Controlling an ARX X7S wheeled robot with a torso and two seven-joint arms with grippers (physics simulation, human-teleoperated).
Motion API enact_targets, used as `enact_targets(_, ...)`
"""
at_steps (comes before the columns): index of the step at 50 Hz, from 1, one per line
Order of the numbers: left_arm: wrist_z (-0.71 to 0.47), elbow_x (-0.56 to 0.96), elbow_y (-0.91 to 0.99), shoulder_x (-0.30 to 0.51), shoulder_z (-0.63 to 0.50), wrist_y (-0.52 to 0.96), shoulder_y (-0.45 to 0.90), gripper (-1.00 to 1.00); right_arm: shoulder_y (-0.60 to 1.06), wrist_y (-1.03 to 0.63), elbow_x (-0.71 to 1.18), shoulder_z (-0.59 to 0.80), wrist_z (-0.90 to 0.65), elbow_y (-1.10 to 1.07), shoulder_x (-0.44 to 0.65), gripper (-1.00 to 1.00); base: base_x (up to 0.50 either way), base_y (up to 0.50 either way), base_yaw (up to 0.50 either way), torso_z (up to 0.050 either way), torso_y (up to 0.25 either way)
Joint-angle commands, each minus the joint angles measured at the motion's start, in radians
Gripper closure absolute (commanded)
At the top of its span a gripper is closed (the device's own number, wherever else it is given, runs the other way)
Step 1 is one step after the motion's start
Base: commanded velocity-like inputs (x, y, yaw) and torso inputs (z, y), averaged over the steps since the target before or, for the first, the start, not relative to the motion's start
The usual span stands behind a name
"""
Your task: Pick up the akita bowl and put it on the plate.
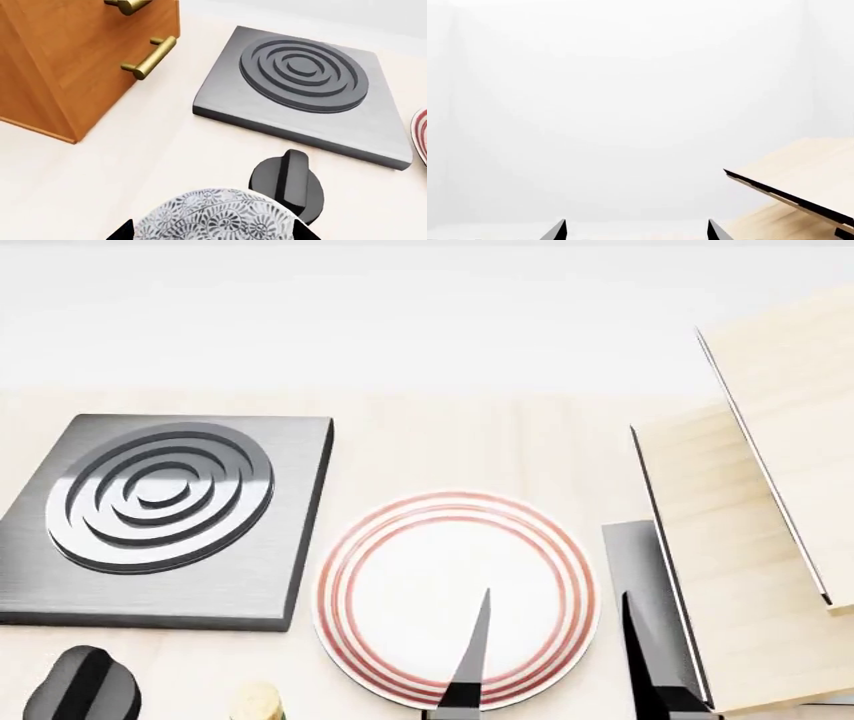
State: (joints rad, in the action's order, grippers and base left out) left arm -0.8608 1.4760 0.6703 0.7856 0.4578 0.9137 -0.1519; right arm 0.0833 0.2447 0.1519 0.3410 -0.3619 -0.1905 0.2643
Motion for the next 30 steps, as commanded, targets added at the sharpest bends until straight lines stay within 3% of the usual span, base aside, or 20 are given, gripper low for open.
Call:
enact_targets(1,-0.086,0.087,-0.009,0.051,-0.009,0.04,0.003,-1.0,0.01,0.002,0.007,0.005,0.0,0.023,-0.001,-1.0,0.0,0.0,0.0,0.0,0.0)
enact_targets(30,-0.153,0.224,-0.013,0.12,0.06,0.051,-0.027,-1.0,0.029,-0.003,0.018,0.017,-0.003,0.049,0.002,-1.0,0.0,0.0,0.0,0.0,0.0)
